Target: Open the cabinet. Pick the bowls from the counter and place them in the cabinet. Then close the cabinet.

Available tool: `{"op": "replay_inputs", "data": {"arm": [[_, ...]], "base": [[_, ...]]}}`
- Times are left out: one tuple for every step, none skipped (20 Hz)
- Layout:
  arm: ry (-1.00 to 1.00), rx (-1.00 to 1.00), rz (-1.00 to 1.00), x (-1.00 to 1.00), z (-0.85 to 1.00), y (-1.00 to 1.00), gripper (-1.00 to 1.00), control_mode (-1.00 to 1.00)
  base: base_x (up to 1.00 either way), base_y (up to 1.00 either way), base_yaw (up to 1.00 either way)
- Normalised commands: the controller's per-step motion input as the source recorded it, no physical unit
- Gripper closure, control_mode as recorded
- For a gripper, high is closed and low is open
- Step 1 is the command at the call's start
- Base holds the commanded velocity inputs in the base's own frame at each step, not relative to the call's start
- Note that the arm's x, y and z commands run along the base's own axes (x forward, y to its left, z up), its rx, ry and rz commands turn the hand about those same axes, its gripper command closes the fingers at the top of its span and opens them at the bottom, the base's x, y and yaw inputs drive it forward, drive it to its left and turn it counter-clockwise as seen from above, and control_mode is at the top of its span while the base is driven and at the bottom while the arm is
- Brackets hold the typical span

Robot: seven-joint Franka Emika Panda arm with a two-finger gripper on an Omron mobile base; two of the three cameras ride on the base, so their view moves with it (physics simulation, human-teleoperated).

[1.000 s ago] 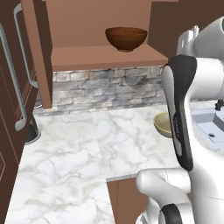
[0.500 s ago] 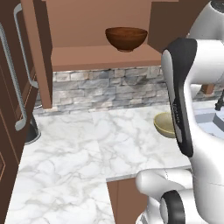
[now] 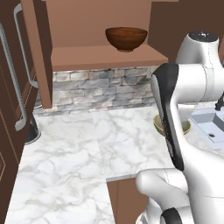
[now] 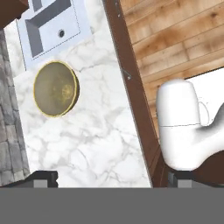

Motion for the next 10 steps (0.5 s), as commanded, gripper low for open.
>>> {"op": "replay_inputs", "data": {"arm": [[0.0,-0.11,0.0,0.0,-0.89,0.0,-1.0,-1.0],[0.0,-0.12,0.0,0.0,-0.85,0.0,-1.0,-1.0],[-0.01,-0.12,0.01,0.0,-0.67,0.0,-1.0,-1.0],[-0.04,-0.06,0.01,0.0,-0.42,-0.04,-1.0,-1.0],[-0.02,-0.05,0.01,0.0,-0.34,0.0,-1.0,-1.0],[0.0,-0.03,0.0,0.0,-0.24,0.0,-1.0,-1.0],[0.0,-0.04,0.0,0.0,-0.24,0.0,-1.0,-1.0],[0.11,-0.04,0.0,0.0,-0.23,-0.08,-1.0,-1.0],[0.17,-0.07,0.0,0.0,-0.27,-0.01,-1.0,-1.0],[0.18,-0.1,-0.05,0.0,-0.31,0.0,-1.0,-1.0]], "base": [[0.0,0.0,0.0],[0.0,0.0,0.0],[0.0,0.0,0.0],[0.0,0.0,0.0],[0.0,0.0,0.0],[0.0,0.0,0.0],[0.0,0.0,0.0],[0.0,0.0,0.0],[0.0,0.0,0.0],[0.0,0.0,0.0]]}}
